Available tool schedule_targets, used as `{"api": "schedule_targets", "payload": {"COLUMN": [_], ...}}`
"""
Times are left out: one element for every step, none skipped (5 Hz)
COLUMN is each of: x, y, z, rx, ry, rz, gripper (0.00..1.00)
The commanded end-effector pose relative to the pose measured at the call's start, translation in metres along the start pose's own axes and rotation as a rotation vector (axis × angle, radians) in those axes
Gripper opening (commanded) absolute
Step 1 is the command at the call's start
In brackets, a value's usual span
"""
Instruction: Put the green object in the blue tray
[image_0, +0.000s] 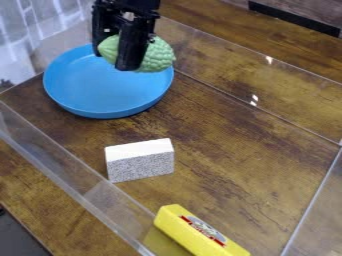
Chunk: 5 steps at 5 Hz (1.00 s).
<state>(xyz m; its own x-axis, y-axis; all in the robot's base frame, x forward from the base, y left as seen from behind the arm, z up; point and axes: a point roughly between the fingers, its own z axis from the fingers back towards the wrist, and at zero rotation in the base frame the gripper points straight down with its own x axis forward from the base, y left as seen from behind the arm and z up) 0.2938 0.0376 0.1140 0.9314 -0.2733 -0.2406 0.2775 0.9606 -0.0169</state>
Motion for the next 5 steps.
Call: {"api": "schedule_targets", "payload": {"x": [-0.008,-0.012,-0.015,-0.018,-0.019], "y": [0.007,0.008,0.009,0.012,0.014], "z": [0.010,0.009,0.008,0.005,0.002], "rx": [0.011,0.007,0.003,-0.002,-0.008], "ry": [-0.035,-0.030,-0.028,-0.024,-0.025], "rz": [0.023,0.031,0.036,0.042,0.045], "gripper": [0.00,0.00,0.00,0.00,0.00]}}
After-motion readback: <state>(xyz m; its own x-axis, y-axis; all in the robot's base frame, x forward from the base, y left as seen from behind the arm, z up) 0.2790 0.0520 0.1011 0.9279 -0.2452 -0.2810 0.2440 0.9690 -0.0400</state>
